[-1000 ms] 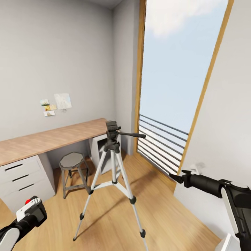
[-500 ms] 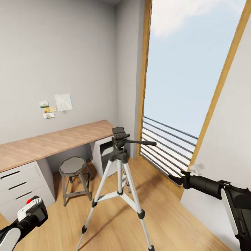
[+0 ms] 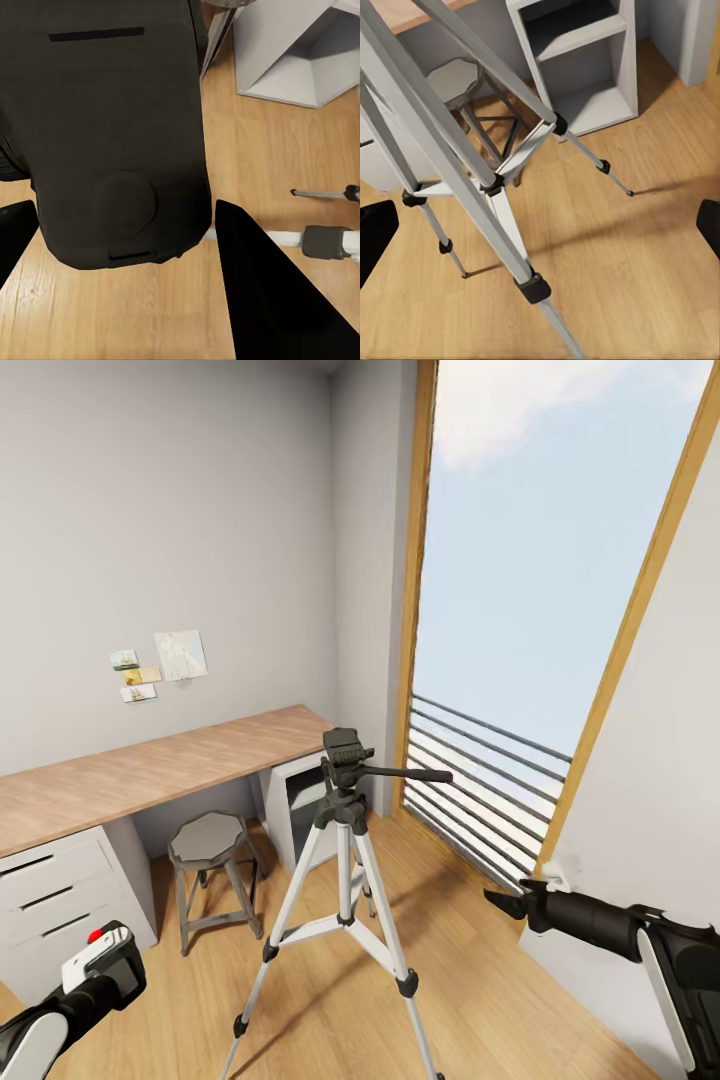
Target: Attach the digital camera to the camera tripod in the bedroom.
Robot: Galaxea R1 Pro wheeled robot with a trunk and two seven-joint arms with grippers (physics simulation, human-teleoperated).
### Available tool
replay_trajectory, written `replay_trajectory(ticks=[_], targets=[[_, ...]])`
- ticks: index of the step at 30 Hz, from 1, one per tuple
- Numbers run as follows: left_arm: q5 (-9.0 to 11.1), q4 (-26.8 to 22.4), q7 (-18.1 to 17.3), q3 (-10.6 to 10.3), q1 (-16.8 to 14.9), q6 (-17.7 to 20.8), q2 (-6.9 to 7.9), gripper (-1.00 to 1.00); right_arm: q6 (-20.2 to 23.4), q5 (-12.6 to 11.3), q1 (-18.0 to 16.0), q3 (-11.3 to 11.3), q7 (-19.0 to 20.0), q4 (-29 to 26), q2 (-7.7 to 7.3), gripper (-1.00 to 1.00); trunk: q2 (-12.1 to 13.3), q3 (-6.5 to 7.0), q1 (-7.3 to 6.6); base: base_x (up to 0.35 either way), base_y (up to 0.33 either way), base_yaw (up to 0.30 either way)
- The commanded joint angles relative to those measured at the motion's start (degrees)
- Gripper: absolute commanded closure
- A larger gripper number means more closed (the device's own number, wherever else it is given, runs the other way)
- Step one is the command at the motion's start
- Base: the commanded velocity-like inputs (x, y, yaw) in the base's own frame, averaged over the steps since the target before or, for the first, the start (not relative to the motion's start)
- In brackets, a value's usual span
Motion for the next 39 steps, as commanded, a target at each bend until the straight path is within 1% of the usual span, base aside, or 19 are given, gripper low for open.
replay_trajectory(ticks=[1, 3, 6, 7, 8, 9, 11, 12, 15, 18, 22, 23, 24, 25, 26, 28, 31, 35, 39], targets=[[0.4, -0.1, 0.5, 0.0, 0.0, 0.3, 0.02, 1.0, 0.3, 0.3, 0.2, -0.1, 0.5, -0.1, 0.01, -1.0, -0.1, -0.14, 0.04, 0.007, 0.001, 0.0], [0.4, -0.1, 0.5, 0.0, -0.1, 0.3, 0.02, 1.0, 0.6, 0.2, 0.7, 0.2, 0.6, -0.1, 0.02, -1.0, -0.1, -0.14, 0.04, 0.005, 0.001, 0.0], [0.4, -0.1, 0.5, 0.0, -0.1, 0.4, 0.02, 1.0, 1.3, 0.2, 1.2, 1.8, 0.6, -0.2, 0.02, -1.0, -0.1, -0.14, 0.04, 0.003, 0.0, 0.0], [0.4, -0.1, 0.5, 0.0, -0.1, 0.4, 0.02, 1.0, 1.3, 0.2, 1.2, 1.8, 0.6, -0.2, 0.02, -1.0, -0.1, -0.14, 0.04, 0.002, 0.0, 0.0], [0.4, -0.1, 0.5, 0.0, -0.1, 0.4, 0.02, 1.0, 1.5, 0.2, 1.3, 2.6, 0.7, -0.2, 0.02, -1.0, -0.1, -0.14, 0.04, 0.002, 0.0, 0.0], [0.4, -0.1, 0.5, 0.0, -0.1, 0.4, 0.02, 1.0, 1.8, 0.2, 1.6, 4.5, 0.7, -0.2, 0.01, -1.0, -0.1, -0.14, 0.04, 0.001, 0.0, 0.0], [0.4, -0.1, 0.5, 0.0, -0.1, 0.4, 0.02, 1.0, 2.0, 0.2, 1.9, 6.3, 0.7, -0.2, 0.03, -1.0, -0.1, -0.14, 0.04, 0.0, 0.0, 0.0], [0.3, -0.1, 0.5, 0.0, -0.1, 0.4, 0.02, 1.0, 1.9, 0.2, 2.0, 8.0, 0.6, -0.1, 0.12, -1.0, -0.1, -0.14, 0.04, 0.0, 0.0, 0.0], [0.3, -0.1, 0.5, 0.0, -0.1, 0.4, 0.02, 1.0, 1.8, 0.2, 2.1, 9.5, 0.7, 0.0, 0.18, -1.0, -0.1, -0.14, 0.04, 0.0, 0.0, 0.0], [0.4, -0.1, 0.5, 0.0, -0.1, 0.5, 0.02, 1.0, 1.6, 0.2, 2.1, 10.2, 0.8, 0.1, 0.16, -1.0, -0.1, -0.14, 0.04, 0.0, 0.0, 0.0], [0.4, -0.1, 0.5, 0.0, -0.1, 0.5, 0.02, 1.0, 0.0, 0.3, 1.9, 11.1, 0.9, 0.3, 0.08, -1.0, -0.1, -0.14, 0.04, 0.0, 0.0, 0.0], [0.4, -0.1, 0.5, 0.0, -0.1, 0.5, 0.02, 1.0, -1.1, 0.3, 1.9, 11.4, 0.9, 0.5, -0.02, -1.0, -0.1, -0.14, 0.04, 0.0, 0.0, 0.0], [0.4, -0.1, 0.5, 0.0, -0.1, 0.5, 0.02, 1.0, -3.8, 0.3, 1.8, 11.9, 0.9, 1.3, -0.16, -1.0, -0.1, -0.14, 0.04, 0.0, 0.0, 0.0], [0.4, -0.1, 0.4, 0.0, -0.1, 0.5, 0.02, 1.0, -5.3, 0.4, 1.8, 12.0, 0.9, 1.7, -0.19, -1.0, -0.1, -0.14, 0.04, 0.0, 0.0, 0.0], [0.4, -0.1, 0.4, 0.0, -0.1, 0.5, 0.02, 1.0, -5.3, 0.4, 1.8, 12.0, 0.9, 1.7, -0.19, -1.0, -0.1, -0.14, 0.04, 0.0, 0.0, 0.0], [0.4, -0.1, 0.4, 0.0, -0.1, 0.5, 0.02, 1.0, -7.9, 0.4, 1.7, 12.3, 0.9, 2.4, -0.11, -1.0, -0.1, -0.14, 0.04, 0.0, 0.0, 0.0], [0.4, -0.1, 0.4, 0.0, -0.1, 0.5, 0.02, 1.0, -10.4, 0.5, 1.7, 12.6, 0.8, 3.1, 0.03, -1.0, -0.1, -0.14, 0.04, 0.0, 0.0, 0.0], [0.4, -0.1, 0.4, 0.0, -0.1, 0.4, 0.02, 1.0, -12.2, 0.6, 1.7, 13.2, 0.7, 3.6, 0.2, -1.0, -0.1, -0.14, 0.04, 0.033, 0.029, 0.0], [0.4, -0.1, 0.4, 0.0, -0.1, 0.4, 0.02, 1.0, -12.6, 1.2, 1.7, 13.8, 0.5, 3.7, 0.26, -1.0, -0.1, -0.14, 0.04, 0.166, 0.154, 0.0]])
